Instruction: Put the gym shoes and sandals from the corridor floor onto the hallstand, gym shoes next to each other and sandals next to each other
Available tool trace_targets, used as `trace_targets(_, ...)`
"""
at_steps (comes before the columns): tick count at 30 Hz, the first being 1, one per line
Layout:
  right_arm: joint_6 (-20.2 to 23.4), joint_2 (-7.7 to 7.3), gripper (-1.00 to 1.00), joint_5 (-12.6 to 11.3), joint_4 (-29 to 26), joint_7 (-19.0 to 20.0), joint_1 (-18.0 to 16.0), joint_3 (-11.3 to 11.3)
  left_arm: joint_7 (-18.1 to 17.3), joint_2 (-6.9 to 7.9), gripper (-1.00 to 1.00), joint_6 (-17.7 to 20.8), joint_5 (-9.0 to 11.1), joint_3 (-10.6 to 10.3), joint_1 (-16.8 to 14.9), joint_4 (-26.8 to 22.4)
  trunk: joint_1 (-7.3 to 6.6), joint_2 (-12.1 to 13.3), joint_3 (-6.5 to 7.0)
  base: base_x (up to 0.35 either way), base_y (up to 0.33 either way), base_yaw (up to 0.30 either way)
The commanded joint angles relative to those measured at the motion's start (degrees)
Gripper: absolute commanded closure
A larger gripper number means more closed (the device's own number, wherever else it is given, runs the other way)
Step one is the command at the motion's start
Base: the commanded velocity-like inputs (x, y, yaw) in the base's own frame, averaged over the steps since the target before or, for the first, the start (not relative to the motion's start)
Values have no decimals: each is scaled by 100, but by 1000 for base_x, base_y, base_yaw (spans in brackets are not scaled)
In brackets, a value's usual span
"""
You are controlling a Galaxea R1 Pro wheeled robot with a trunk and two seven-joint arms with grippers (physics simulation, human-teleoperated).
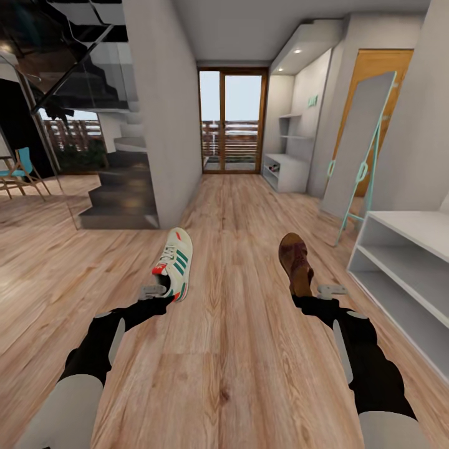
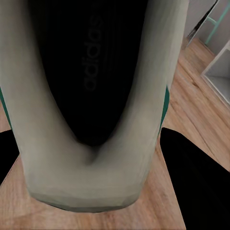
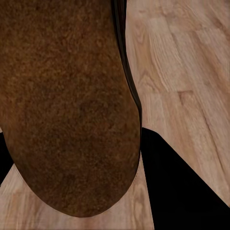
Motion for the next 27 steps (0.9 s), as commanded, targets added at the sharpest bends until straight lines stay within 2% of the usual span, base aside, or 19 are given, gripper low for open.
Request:
trace_targets(1,28,8,100,39,-8,46,-5,-15,-57,-11,100,29,-42,32,-6,-9,2,-3,-6,349,0,0)
trace_targets(9,28,6,100,39,-11,52,-5,-17,-49,-137,100,29,-46,32,-6,-9,2,-3,45,349,0,0)
trace_targets(27,27,2,100,39,-7,53,-5,-24,-48,-150,100,29,-55,32,-6,-11,2,-3,89,349,0,0)
